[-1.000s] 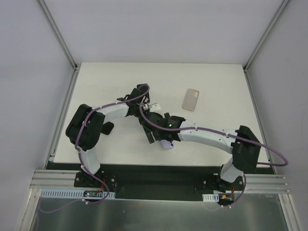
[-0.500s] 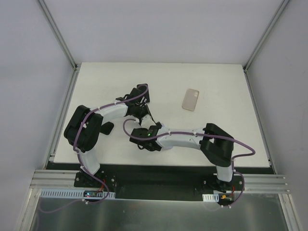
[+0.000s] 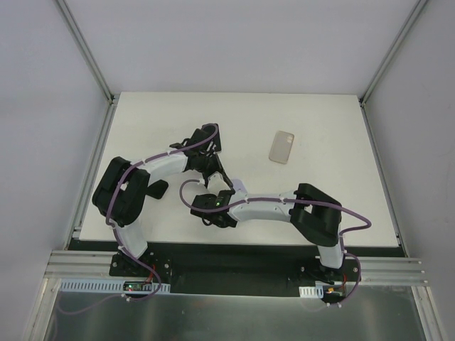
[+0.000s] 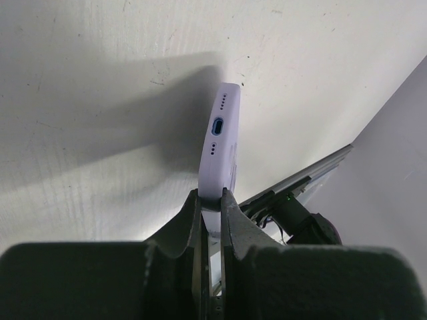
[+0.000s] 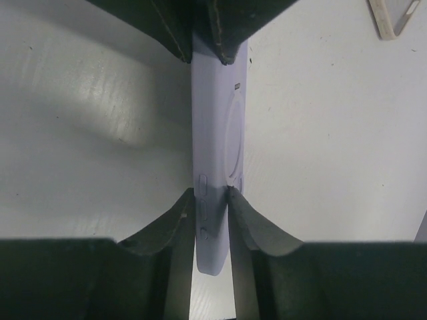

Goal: Take the phone out of the phone case
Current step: Pick up the phone at the center of the board.

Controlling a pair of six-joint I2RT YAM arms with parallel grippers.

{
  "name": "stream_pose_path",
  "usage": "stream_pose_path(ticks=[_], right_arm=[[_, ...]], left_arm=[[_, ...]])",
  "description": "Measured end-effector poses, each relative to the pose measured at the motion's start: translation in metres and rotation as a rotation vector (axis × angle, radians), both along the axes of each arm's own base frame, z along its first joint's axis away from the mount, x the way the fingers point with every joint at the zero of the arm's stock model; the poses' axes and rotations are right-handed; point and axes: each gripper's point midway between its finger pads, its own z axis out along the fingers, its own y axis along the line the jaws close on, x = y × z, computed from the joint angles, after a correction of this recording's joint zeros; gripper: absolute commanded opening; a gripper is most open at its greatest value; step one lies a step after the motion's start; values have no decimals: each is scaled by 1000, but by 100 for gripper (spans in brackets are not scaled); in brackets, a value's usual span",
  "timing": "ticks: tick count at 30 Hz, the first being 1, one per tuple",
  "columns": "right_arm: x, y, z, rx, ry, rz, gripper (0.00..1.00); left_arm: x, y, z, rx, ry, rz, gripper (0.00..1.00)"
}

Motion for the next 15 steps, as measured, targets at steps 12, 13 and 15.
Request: stream_pose_path(ticks=[12, 13, 15], right_arm=[[4, -5, 6, -34, -49, 5, 2], [4, -5, 6, -33, -50, 4, 1], [4, -5, 7, -29, -51, 2, 1]], left_arm=[[4, -4, 7, -24, -25, -1, 1], [4, -4, 7, -25, -27, -3, 4], [4, -4, 8, -26, -32, -7, 8]])
